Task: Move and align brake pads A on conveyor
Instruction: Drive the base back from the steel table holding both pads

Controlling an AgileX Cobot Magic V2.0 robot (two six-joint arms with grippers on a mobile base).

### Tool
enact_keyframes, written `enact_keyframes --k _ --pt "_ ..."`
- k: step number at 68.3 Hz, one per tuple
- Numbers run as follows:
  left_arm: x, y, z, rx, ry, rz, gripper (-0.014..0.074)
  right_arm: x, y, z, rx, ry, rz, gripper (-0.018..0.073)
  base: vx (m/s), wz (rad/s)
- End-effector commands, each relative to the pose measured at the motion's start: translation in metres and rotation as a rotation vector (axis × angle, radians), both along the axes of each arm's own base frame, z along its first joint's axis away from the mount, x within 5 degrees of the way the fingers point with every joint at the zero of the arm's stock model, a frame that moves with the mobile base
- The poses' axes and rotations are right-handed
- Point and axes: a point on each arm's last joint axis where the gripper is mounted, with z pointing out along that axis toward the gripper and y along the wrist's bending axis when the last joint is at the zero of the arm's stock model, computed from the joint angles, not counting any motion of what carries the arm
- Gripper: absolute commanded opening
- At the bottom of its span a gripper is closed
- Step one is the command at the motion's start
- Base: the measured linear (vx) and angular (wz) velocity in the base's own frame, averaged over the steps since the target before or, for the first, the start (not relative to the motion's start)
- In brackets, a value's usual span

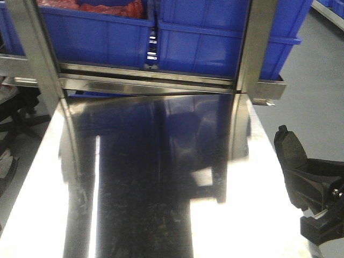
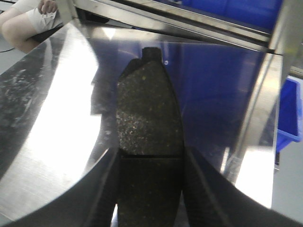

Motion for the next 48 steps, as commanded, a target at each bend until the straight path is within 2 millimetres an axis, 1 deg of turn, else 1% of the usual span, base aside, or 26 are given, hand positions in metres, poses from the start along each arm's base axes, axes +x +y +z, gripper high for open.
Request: enact_keyframes --k 1,25,48 --pt "0.0031 -0.0028 0.0165 -0.023 -0.103 -0.023 0.0093 0.0024 0.0011 0.0177 0.039 -0.115 0.007 -0.0008 -0.06 0.27" --pt "0.0031 -0.0028 0.0165 -0.023 -0.103 -0.023 0.0093 0.0027 0.0012 0.0174 0.038 -0.114 0.007 -0.0008 -0.1 0.41" --pt "0.0031 -0.0028 0.0165 -0.023 -0.103 -0.023 0.0093 0.0027 0.0012 0.0173 0.037 -0.112 0.007 -0.0008 -0.14 0.59"
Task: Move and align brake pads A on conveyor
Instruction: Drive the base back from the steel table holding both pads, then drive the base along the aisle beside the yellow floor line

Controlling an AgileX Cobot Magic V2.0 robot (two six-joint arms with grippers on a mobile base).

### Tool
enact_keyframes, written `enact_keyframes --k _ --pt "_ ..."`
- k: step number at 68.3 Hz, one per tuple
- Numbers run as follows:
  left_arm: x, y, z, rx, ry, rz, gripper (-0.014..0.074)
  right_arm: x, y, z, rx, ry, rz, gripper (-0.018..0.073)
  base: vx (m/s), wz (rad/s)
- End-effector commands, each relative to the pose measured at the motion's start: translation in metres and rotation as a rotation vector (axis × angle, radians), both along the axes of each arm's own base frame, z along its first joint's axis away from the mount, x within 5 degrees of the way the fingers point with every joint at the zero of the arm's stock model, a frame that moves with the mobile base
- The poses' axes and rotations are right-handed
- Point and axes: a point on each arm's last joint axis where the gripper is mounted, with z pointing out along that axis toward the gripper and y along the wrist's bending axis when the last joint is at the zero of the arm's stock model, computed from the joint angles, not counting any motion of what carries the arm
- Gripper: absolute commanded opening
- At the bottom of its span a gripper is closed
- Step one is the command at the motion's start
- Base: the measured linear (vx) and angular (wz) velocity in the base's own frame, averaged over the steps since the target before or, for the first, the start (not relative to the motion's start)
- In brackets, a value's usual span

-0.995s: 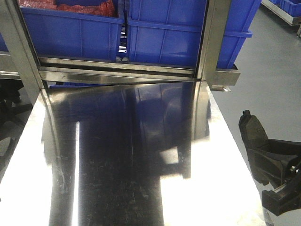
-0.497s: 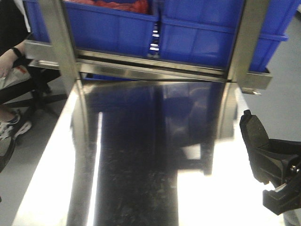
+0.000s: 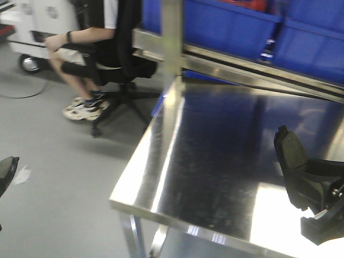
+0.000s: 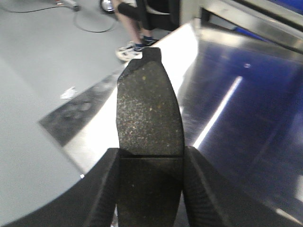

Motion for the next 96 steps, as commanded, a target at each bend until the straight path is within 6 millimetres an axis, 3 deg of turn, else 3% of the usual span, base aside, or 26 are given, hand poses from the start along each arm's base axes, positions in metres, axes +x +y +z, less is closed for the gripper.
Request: enact_keyframes --k 1,52,96 --pt "0.0031 -0.0028 0.0165 -0.023 -0.103 -0.023 0.0093 0.0027 0.0012 0.0173 0.039 -0.111 0.007 -0.0008 -0.13 0.67" --pt "0.0031 -0.0028 0.0164 -0.022 -0.102 -0.023 0.0093 0.0026 0.0012 0.0172 0.04 -0.11 0.006 -0.0008 -0.1 0.79" --pt "0.0031 -0.0028 0.0163 -0.022 -0.101 -0.023 0.0093 0.0027 0.0013 0.0174 0.041 -0.112 0.007 -0.0008 0.07 0.52"
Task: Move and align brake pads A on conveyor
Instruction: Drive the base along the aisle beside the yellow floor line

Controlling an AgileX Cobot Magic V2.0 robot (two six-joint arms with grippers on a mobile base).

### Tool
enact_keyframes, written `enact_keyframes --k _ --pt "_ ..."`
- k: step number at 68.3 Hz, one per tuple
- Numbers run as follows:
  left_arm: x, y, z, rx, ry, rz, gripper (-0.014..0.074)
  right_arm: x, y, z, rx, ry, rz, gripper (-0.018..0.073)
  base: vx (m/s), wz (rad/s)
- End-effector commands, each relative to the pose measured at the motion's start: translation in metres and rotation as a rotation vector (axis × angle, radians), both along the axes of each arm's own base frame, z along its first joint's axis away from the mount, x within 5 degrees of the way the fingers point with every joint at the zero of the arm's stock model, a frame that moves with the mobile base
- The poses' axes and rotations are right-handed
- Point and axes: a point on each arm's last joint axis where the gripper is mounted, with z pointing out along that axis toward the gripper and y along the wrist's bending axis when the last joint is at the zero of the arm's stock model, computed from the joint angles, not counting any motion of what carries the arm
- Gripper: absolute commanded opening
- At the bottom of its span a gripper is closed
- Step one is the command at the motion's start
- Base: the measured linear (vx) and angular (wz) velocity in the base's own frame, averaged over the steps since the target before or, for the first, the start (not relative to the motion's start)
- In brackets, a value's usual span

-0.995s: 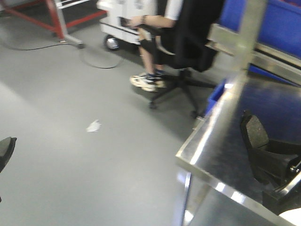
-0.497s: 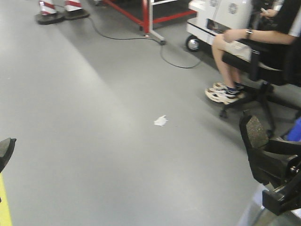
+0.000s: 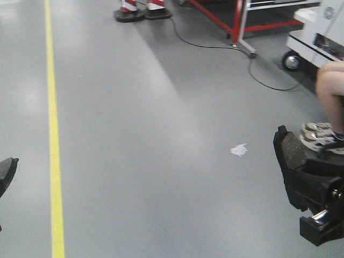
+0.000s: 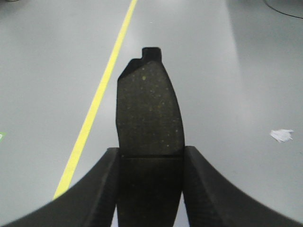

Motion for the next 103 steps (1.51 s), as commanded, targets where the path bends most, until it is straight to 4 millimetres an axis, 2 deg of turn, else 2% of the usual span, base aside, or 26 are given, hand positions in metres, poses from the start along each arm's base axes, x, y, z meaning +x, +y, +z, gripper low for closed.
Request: enact_keyframes --k 1,55,103 --pt "0.0033 -0.0031 0.017 -0.025 -0.108 -0.025 0.0093 0.0027 0.0012 0.0173 0.04 -0.111 0.006 -0.0008 0.09 0.48" --pt "0.0033 -0.0031 0.017 -0.025 -0.108 -0.025 0.0093 0.0025 0.0011 0.0168 0.038 -0.106 0.006 -0.0008 0.13 0.41" --pt "0.0033 -0.003 0.0169 -0.025 -0.107 -0.025 0.0093 0.0025 0.0011 0.0168 0.038 -0.106 0.006 -0.0008 0.39 0.04"
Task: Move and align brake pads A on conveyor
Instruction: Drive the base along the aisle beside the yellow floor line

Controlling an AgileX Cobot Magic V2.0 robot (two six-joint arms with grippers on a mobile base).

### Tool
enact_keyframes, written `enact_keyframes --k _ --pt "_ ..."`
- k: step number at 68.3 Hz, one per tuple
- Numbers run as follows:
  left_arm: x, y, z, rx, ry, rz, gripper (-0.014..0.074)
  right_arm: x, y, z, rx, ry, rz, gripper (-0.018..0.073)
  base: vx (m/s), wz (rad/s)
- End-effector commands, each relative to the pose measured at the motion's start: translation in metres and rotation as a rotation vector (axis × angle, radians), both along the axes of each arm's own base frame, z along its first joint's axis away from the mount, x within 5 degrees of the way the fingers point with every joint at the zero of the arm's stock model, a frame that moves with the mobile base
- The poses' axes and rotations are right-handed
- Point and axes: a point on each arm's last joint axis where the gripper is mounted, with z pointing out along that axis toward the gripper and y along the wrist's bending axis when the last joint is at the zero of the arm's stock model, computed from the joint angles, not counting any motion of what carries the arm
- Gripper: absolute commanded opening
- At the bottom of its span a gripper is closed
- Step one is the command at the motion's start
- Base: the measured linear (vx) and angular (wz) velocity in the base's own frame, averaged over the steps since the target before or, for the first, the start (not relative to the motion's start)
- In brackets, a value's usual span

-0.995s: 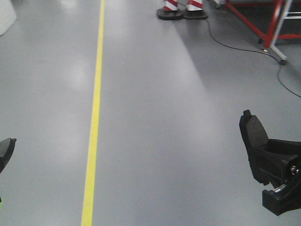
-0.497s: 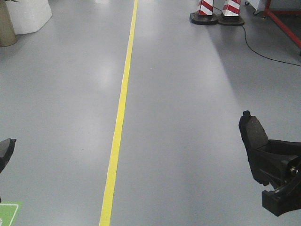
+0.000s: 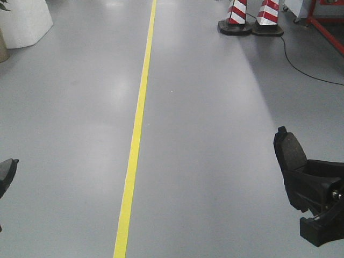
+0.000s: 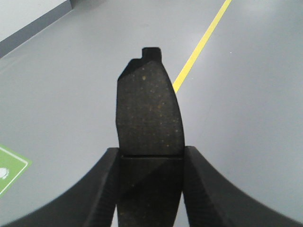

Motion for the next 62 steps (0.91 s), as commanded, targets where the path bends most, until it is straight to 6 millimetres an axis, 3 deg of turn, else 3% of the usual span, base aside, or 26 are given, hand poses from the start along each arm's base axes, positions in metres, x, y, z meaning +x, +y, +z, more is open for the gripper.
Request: enact_keyframes --k 1,62 --pt "0.0034 -0.0032 0.0174 -0.027 -0.113 -0.026 0.0093 0.0027 0.0013 0.0173 0.04 -0.111 0.007 -0.0008 0.51 0.0" --pt "0.0034 -0.0032 0.0174 -0.027 -0.113 -0.026 0.0093 0.0027 0.0013 0.0173 0.041 -0.111 0.006 -0.0008 0.56 0.0"
